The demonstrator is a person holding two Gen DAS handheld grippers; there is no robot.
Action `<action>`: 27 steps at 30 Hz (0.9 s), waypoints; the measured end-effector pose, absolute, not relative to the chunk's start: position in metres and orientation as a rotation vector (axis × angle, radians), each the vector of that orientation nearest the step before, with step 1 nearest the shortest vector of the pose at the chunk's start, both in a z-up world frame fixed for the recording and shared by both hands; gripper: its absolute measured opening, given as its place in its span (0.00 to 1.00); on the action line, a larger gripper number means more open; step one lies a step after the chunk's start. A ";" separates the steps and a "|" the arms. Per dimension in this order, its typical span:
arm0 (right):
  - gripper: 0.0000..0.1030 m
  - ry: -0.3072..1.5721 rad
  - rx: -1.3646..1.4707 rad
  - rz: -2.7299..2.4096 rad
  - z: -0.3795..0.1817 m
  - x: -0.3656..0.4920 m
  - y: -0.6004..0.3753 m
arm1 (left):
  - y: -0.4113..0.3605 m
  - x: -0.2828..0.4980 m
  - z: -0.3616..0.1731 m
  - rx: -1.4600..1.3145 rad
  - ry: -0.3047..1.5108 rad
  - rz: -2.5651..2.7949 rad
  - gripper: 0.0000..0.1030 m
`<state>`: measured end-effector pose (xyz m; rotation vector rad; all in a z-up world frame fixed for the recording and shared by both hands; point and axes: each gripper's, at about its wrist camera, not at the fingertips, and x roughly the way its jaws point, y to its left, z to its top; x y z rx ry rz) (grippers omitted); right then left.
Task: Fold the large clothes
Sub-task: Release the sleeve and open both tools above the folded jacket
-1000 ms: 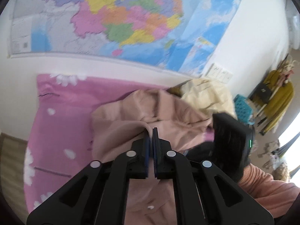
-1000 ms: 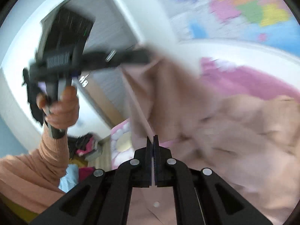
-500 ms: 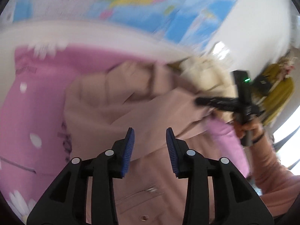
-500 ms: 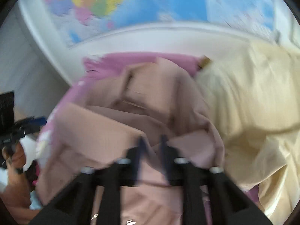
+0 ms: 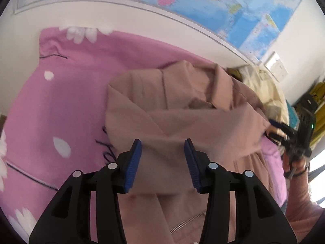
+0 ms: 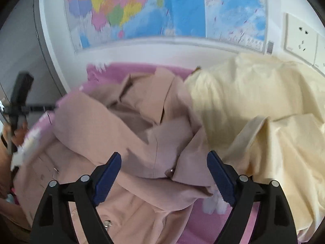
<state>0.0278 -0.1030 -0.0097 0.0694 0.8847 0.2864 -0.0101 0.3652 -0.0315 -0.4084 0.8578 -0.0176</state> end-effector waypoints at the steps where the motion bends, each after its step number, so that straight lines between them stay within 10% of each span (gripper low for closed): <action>1: 0.73 0.893 0.071 0.288 -0.016 0.032 -0.099 | 0.368 -0.006 -0.032 -0.413 0.862 -0.010 0.43; 10: 0.04 0.831 -0.021 0.266 -0.007 0.023 -0.074 | 0.365 0.023 -0.059 -0.343 0.941 0.033 0.36; 15: 0.03 0.754 0.046 0.330 0.041 -0.002 -0.090 | 0.359 0.026 -0.064 -0.282 0.939 0.069 0.02; 17: 0.14 0.725 0.045 0.373 0.054 -0.007 -0.088 | 0.360 0.026 -0.064 -0.275 0.929 0.081 0.02; 19: 0.52 0.756 0.042 0.335 0.048 0.002 -0.084 | 0.361 0.026 -0.063 -0.278 0.923 0.080 0.02; 23: 0.52 0.870 0.085 0.353 0.006 0.027 -0.073 | 0.363 0.021 -0.058 -0.285 0.902 0.068 0.07; 27: 0.52 0.908 0.059 0.282 -0.026 0.046 -0.061 | 0.356 0.017 -0.054 -0.251 0.909 0.052 0.33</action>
